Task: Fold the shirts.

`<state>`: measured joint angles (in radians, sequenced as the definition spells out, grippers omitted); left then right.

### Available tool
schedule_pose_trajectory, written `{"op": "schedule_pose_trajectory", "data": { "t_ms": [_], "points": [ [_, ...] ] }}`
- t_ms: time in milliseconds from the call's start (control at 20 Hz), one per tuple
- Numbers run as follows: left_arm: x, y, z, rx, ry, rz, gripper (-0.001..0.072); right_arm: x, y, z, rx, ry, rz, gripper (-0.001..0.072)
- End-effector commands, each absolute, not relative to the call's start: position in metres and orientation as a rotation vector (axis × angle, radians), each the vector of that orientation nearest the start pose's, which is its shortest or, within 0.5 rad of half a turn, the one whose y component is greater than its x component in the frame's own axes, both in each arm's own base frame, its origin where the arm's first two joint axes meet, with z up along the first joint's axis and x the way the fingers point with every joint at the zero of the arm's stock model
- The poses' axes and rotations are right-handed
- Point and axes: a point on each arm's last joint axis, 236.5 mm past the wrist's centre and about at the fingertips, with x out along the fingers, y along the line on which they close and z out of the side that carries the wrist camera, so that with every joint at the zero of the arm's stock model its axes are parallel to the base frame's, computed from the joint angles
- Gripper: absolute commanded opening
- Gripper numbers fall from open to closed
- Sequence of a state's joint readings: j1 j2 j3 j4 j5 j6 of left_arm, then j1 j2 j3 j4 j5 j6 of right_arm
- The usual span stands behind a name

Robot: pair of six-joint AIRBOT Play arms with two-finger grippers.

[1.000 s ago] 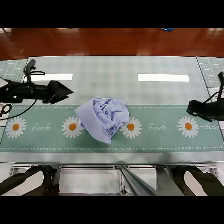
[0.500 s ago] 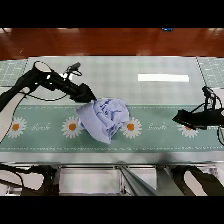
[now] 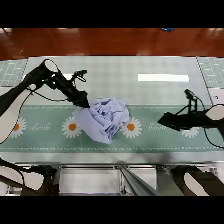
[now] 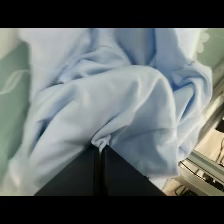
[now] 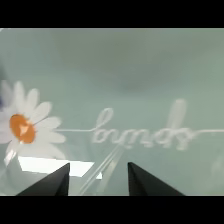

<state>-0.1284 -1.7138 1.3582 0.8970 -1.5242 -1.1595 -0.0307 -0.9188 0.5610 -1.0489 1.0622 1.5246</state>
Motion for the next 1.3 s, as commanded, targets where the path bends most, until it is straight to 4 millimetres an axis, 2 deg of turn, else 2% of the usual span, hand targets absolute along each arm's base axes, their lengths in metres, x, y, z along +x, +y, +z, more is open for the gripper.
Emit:
{"op": "schedule_pose_trajectory", "data": {
  "t_ms": [0,150,250,400,550,800,950,1000,1250],
  "points": [
    [0.353,-0.168,-0.036,-0.275,1.603,-0.796,0.002,0.248,0.158,-0.053,0.525,1.37,0.323,0.0409],
    [0.37,-0.15,-0.025,-0.333,1.547,-0.71,0.002,0.247,0.199,-0.064,0.55,1.385,0.383,0.0409],
    [0.375,-0.139,-0.021,-0.359,1.529,-0.686,0.002,0.246,0.215,-0.073,0.587,1.424,0.397,0.0409],
    [0.379,-0.135,-0.02,-0.373,1.515,-0.676,0.002,0.243,0.241,-0.079,0.639,1.455,0.453,0.0409],
    [0.38,-0.136,-0.02,-0.372,1.509,-0.673,0.002,0.249,0.247,-0.087,0.676,1.451,0.441,0.0409],
    [0.387,-0.135,-0.021,-0.372,1.487,-0.659,0.002,0.262,0.264,-0.085,0.688,1.483,0.476,0.0409],
    [0.388,-0.135,-0.021,-0.372,1.48,-0.654,0.002,0.247,0.284,-0.095,0.646,1.554,0.517,0.0409],
    [0.388,-0.135,-0.021,-0.372,1.48,-0.655,0.002,0.248,0.288,-0.1,0.64,1.557,0.51,0.0409],
    [0.391,-0.137,-0.02,-0.383,1.468,-0.657,0.002,0.271,0.305,-0.101,0.693,1.535,0.498,0.0409]
  ]
}}
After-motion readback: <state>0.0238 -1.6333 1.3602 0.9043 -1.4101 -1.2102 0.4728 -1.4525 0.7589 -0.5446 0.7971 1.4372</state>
